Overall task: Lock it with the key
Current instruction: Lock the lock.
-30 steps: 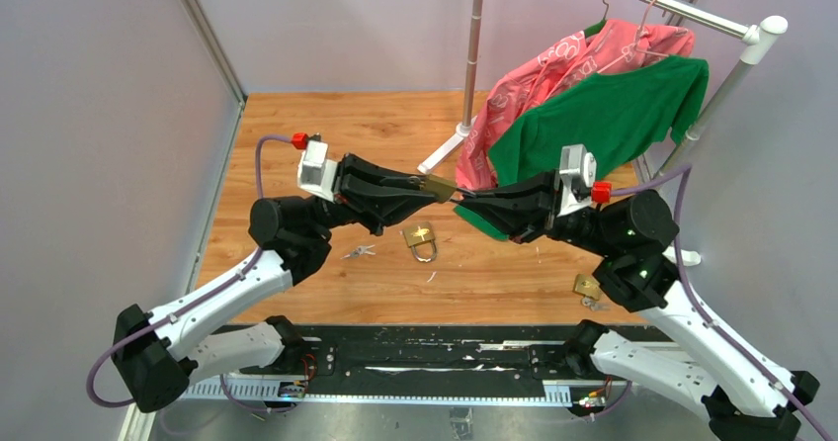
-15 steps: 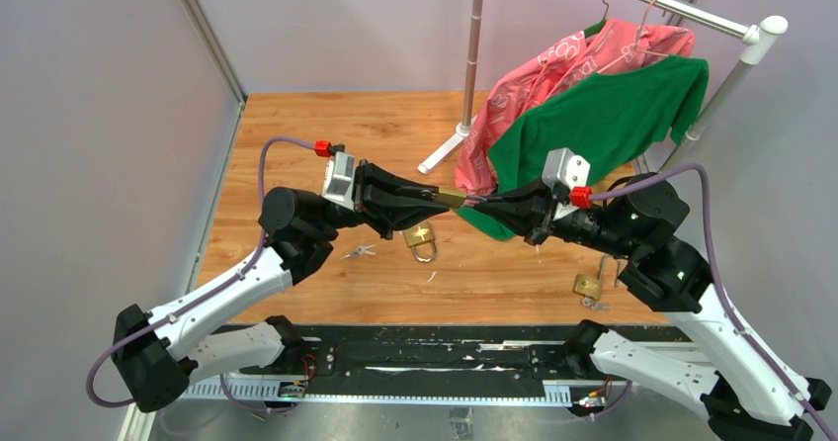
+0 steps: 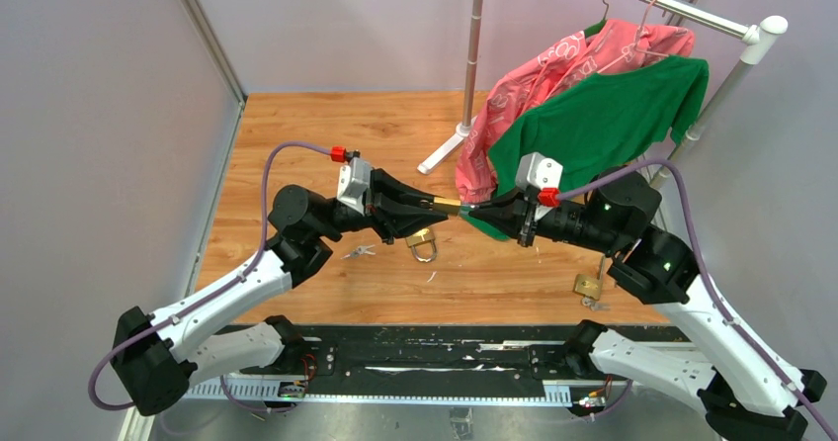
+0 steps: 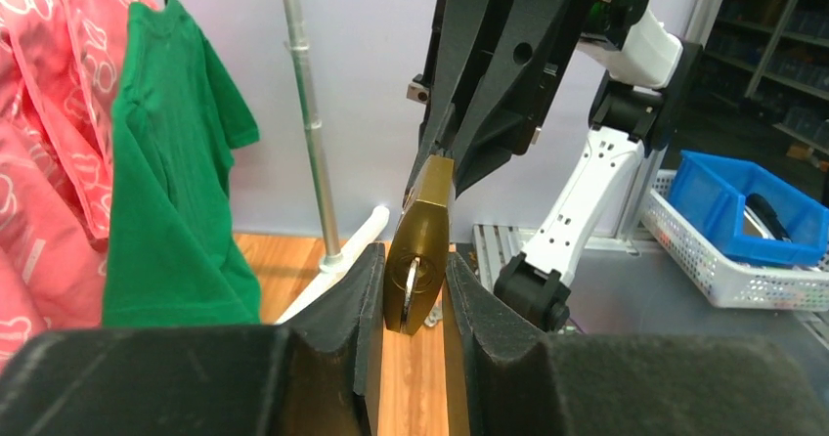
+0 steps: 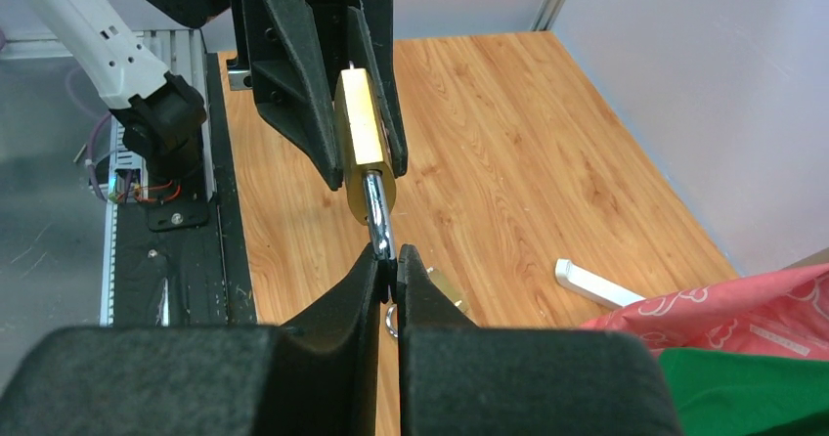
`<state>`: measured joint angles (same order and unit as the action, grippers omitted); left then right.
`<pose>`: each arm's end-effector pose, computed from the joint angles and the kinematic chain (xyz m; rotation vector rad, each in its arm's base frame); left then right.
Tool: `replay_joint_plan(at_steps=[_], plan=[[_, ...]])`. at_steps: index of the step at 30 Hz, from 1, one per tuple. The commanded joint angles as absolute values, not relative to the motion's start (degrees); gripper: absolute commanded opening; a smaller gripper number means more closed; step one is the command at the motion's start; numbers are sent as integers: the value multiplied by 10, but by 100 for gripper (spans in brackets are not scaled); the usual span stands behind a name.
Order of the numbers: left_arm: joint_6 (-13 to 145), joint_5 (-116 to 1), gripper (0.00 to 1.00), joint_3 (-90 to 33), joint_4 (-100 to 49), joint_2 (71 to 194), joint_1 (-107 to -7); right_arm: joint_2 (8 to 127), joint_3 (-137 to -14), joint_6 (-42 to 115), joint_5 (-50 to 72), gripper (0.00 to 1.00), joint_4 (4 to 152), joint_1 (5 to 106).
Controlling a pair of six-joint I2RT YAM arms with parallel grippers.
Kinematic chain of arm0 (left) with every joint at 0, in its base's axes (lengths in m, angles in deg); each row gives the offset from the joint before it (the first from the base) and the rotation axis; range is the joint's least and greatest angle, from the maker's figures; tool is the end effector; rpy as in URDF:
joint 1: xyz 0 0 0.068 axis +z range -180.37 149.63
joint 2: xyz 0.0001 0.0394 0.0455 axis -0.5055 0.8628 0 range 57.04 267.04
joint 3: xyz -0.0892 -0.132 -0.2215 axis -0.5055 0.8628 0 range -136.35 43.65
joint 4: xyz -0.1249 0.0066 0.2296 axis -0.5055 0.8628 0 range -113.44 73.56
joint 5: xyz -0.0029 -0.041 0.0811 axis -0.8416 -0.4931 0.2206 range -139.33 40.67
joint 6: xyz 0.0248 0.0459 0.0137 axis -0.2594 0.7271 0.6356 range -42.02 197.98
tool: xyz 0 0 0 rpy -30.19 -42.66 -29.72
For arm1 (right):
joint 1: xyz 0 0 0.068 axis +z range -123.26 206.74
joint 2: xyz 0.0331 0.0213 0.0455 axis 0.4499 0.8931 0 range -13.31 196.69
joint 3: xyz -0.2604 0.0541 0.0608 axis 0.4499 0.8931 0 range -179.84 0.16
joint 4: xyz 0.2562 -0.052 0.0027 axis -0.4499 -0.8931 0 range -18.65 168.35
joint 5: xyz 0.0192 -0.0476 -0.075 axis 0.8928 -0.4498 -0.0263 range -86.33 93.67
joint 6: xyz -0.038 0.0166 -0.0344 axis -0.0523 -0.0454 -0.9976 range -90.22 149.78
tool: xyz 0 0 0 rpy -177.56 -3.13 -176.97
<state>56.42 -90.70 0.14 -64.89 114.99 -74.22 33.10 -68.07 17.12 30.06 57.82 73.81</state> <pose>0.1438 -0.1707 0.3802 0.9148 0.9882 -1.3753 0.0898 0.1198 0.4539 -1.1058 1.1714 0.8247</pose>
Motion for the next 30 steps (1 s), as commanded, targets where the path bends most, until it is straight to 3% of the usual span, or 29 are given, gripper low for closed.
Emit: replay_joint_plan(at_steps=[1,3,5,18,30], plan=[[581,-903,11,10,-611,1160,-750,349,-703,173,346,0,619,748],[585,-901,10,9,-605,1157,-750,349,-706,173,349,0,620,748],[592,-908,0,8,-604,1157,-750,351,-707,175,350,0,619,748],[559,-882,0,2,-603,1173,-756,366,-684,212,382,0,706,748],[530,-897,0,-3,-691,1186,-764,371,-592,336,400,0,893,748]])
